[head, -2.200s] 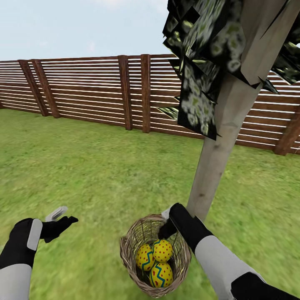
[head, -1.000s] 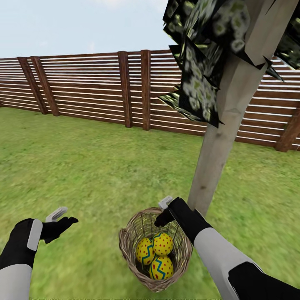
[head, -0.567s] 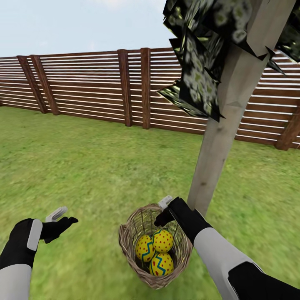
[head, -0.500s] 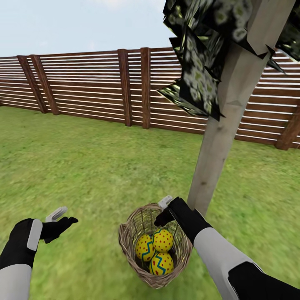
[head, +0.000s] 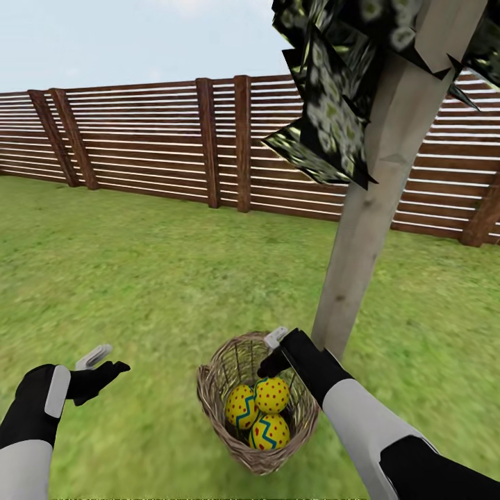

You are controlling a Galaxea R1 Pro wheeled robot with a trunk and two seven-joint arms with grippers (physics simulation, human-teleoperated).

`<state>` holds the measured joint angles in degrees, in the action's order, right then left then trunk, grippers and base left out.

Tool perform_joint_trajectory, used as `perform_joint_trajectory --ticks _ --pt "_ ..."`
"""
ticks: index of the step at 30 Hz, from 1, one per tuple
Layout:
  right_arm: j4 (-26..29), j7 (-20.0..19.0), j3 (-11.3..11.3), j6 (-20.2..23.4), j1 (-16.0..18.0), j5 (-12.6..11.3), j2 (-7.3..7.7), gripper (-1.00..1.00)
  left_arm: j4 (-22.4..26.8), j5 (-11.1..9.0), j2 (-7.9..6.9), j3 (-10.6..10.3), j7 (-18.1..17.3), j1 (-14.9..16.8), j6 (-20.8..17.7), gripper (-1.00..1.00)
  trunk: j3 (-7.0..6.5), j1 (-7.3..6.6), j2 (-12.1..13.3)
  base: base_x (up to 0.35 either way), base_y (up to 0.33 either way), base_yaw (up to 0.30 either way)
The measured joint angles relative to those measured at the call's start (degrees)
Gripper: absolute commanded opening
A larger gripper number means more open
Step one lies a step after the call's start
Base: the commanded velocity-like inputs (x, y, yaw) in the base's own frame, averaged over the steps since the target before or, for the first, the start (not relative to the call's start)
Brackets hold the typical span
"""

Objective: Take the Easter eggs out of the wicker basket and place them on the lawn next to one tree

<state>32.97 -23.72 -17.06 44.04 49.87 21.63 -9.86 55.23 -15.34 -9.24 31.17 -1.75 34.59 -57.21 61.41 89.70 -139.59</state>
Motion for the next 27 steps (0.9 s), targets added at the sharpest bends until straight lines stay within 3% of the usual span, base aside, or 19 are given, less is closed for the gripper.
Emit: perform_joint_trajectory --ticks 9,17,19,22,24,27 --pt "-0.1 2.3 0.1 0.0 1.8 0.0 -0.03 1.0 0.0 0.0 0.0 0.0 0.0 0.0 0.0 1.0 1.61 1.98 -3.6 0.0 0.0 0.0" --pt "-4.0 5.4 0.1 0.2 5.4 -0.7 -0.14 1.0 0.0 0.0 0.0 0.0 0.0 0.0 0.0 1.0 3.39 2.19 -3.7 0.0 0.0 0.0" --pt "-4.8 5.9 0.2 0.2 5.6 -3.6 -0.14 1.0 -0.1 0.0 0.0 0.0 0.0 0.0 0.0 1.0 3.83 2.24 -3.8 0.0 0.0 0.0" --pt "-5.5 10.2 0.2 0.1 5.7 -10.5 -0.14 1.0 -0.1 0.0 0.0 0.0 0.0 0.0 0.0 1.0 4.5 2.32 -3.8 0.0 0.0 0.0" --pt "-6.1 13.4 0.2 0.0 5.7 -13.1 -0.14 1.0 -0.1 0.0 0.0 0.0 0.0 0.0 0.0 1.0 4.94 2.37 -3.8 0.0 0.0 0.0" --pt "-6.6 15.5 0.1 -0.1 5.7 -14.8 -0.14 1.0 -0.1 0.0 0.0 0.0 0.0 0.0 0.0 1.0 5.6 2.45 -3.9 0.0 0.0 0.0"
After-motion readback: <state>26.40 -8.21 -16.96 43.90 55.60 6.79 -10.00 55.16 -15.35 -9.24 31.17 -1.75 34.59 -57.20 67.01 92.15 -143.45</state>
